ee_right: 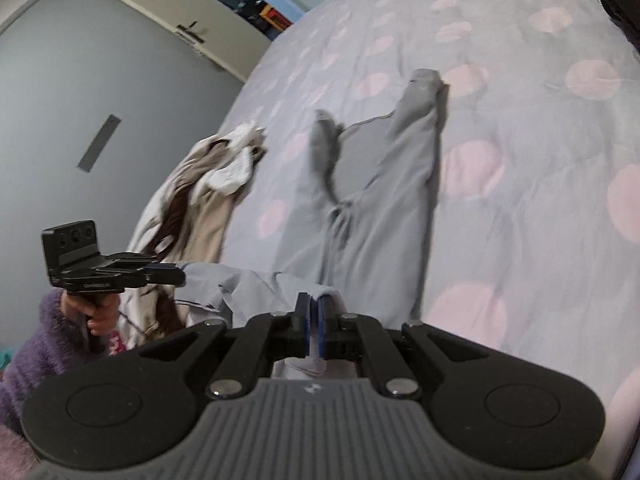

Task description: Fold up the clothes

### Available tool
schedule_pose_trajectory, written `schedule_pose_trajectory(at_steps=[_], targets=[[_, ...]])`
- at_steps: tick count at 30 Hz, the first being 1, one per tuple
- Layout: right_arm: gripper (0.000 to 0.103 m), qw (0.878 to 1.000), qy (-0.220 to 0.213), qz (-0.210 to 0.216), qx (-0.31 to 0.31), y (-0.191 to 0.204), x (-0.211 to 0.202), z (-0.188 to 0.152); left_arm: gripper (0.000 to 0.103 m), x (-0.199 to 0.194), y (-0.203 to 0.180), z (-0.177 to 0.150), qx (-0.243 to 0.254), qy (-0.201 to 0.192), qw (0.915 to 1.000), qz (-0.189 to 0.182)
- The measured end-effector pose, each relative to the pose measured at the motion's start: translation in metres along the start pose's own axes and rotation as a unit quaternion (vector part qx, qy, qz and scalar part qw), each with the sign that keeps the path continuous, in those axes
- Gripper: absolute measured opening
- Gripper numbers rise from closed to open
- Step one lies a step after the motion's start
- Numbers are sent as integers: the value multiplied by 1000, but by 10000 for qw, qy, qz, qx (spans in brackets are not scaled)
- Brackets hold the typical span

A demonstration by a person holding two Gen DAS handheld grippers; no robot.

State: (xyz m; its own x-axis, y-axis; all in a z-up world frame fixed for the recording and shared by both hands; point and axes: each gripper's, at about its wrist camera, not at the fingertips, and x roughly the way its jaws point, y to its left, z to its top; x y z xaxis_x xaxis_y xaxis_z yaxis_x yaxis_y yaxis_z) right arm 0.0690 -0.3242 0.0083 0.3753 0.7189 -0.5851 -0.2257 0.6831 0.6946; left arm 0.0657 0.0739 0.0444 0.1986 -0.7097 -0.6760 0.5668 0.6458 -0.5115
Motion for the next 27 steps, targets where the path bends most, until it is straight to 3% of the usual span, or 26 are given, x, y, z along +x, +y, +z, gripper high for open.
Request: schedule_pose_trajectory(at_steps=[4,11,20,21,22,23,25,27], targets=[[4,9998,88,-127,145,-17,27,15,4,23,22,17,-132,71,9998,162],[5,9980,254,-518,274,-34,59,21,4,53,72,12,-758,133,9968,231],[11,9961,94,-870,62,-22,59,17,5,74,96,6,-1136,228,9915,593],[22,9961,25,-881,15,-18,55,15,5,72,95,5,-1160,185,9912,610],[40,9959,-83,-900,-45,-14,50,12,8,68,92,4,-1171,126,9911,622],[43,9954,-177,-937,-110,-11,46,9,9,64,89,3,-1169,63,9910,642],[42,9946,-235,-978,-260,-3,37,2,22,53,80,-1,-1085,-85,9913,734],[42,9941,-211,-969,-431,3,31,-7,29,41,71,-6,-990,-222,9914,832]])
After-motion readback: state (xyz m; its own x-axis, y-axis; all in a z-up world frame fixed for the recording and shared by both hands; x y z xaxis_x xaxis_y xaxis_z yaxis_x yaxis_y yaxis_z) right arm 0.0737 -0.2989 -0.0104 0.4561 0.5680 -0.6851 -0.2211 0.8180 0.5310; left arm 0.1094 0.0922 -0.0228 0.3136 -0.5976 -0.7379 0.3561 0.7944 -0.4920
